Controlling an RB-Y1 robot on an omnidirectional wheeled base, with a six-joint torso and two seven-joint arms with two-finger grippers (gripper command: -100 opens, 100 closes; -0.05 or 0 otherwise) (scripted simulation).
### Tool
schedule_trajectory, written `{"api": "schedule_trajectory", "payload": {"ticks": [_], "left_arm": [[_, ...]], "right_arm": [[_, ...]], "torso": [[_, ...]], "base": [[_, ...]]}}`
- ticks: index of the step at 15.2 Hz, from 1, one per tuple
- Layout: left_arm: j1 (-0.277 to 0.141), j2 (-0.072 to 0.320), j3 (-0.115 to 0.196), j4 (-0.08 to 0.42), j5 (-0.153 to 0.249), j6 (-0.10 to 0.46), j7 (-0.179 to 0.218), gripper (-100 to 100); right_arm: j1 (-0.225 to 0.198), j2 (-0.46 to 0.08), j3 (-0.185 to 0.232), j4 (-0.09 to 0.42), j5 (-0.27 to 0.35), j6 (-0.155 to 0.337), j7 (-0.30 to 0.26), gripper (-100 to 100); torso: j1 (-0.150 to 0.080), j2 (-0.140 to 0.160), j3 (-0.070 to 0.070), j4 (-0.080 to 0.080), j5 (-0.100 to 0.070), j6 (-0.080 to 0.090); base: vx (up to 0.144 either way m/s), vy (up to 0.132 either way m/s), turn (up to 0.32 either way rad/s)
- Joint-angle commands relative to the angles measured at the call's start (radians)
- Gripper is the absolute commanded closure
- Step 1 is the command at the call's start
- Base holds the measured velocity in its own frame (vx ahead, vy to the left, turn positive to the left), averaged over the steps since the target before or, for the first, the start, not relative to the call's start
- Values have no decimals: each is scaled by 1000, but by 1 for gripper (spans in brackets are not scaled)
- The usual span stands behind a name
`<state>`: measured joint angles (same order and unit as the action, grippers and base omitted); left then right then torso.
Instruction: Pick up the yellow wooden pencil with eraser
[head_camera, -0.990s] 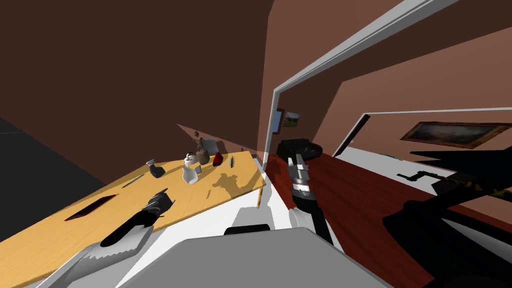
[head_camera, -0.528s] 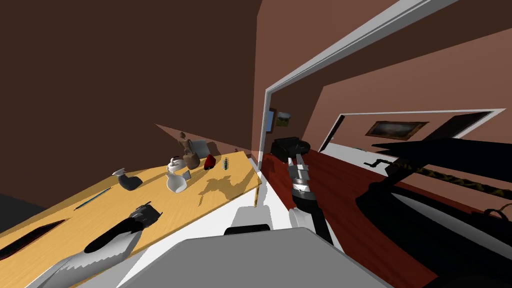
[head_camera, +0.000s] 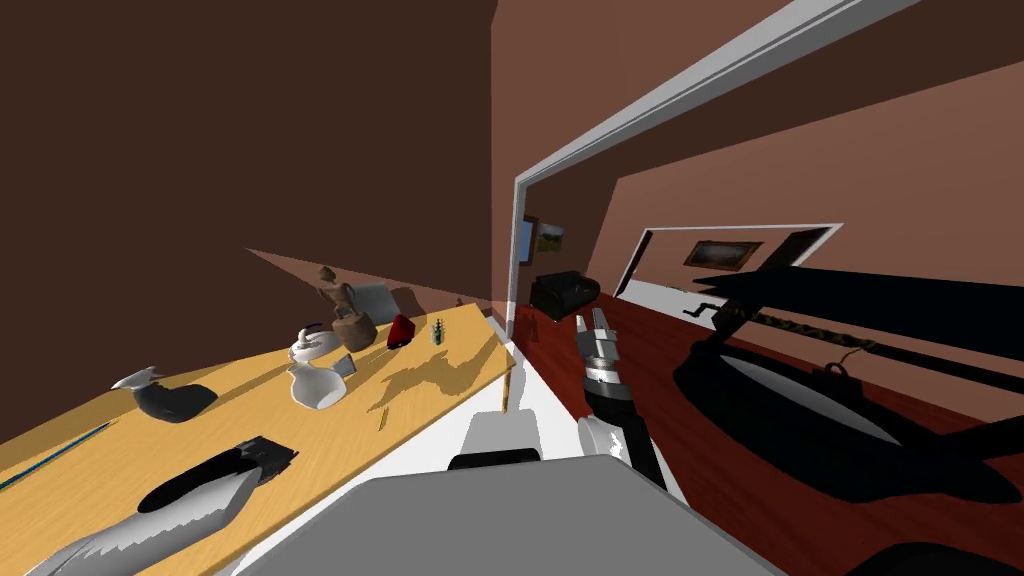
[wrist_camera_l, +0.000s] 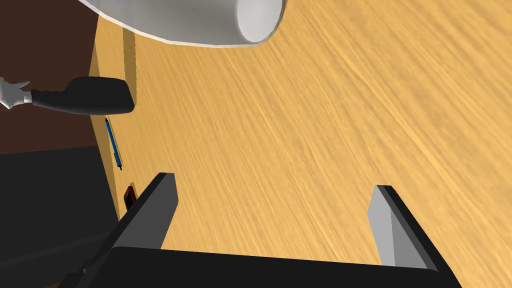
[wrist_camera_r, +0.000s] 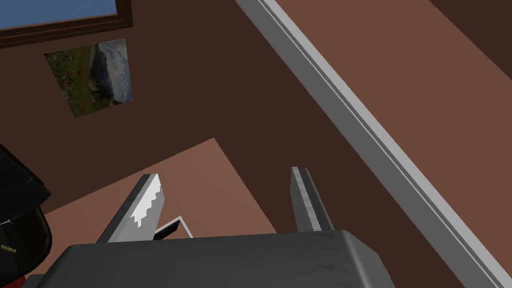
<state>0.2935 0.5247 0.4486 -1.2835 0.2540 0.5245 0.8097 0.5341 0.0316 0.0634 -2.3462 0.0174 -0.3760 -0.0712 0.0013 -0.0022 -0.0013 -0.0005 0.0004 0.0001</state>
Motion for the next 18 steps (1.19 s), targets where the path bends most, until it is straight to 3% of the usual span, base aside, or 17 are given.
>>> {"api": "schedule_trajectory", "payload": {"ticks": [1,3,4,5,7,8,10,11,13,14,16,17,18], "left_arm": [[-9,17,32,50,25,50,50,-100],[-9,17,32,72,25,79,68,-100],[-22,32,59,99,46,113,106,-100],[-22,32,59,122,46,131,122,-100],[-22,32,59,133,46,141,123,-100],[-35,46,86,166,67,188,171,-100],[-35,46,86,193,67,202,178,-100],[-47,60,112,242,87,235,217,-100],[-47,60,112,252,87,262,231,-100],[-59,72,138,283,107,292,271,-100],[-59,72,138,309,107,320,283,-100],[-70,84,162,347,127,350,320,-100],[-70,84,162,365,127,365,334,-100]], "right_arm": [[0,0,0,0,0,0,0,0],[0,0,0,0,0,0,0,0],[0,0,0,0,0,0,0,0],[0,0,0,0,0,0,0,0],[0,0,0,0,0,0,0,0],[0,0,0,0,0,0,0,0],[0,0,0,0,0,0,0,0],[0,0,0,0,0,0,0,0],[0,0,0,0,0,0,0,0],[0,0,0,0,0,0,0,0],[0,0,0,0,0,0,0,0],[0,0,0,0,0,0,0,0],[0,0,0,0,0,0,0,0]], "torso": [[0,0,0,0,0,0],[1,0,0,0,0,1],[1,0,0,0,0,0],[1,0,0,0,0,1],[1,0,0,0,0,-1],[0,0,0,0,0,-1],[0,0,0,0,0,1],[0,0,0,0,0,0],[0,0,0,0,0,0],[0,0,0,0,0,0],[1,0,0,0,0,1],[0,0,0,0,0,0],[0,0,0,0,0,1]], "base": [[-2,32,-314],[-4,34,-257],[-1,24,-360],[0,30,-383],[-1,23,-36],[-2,10,-201],[-4,23,-276],[-4,25,-358],[-7,31,-250],[-7,28,-296],[-5,29,-234],[-6,23,-352],[-7,31,-335]]}}
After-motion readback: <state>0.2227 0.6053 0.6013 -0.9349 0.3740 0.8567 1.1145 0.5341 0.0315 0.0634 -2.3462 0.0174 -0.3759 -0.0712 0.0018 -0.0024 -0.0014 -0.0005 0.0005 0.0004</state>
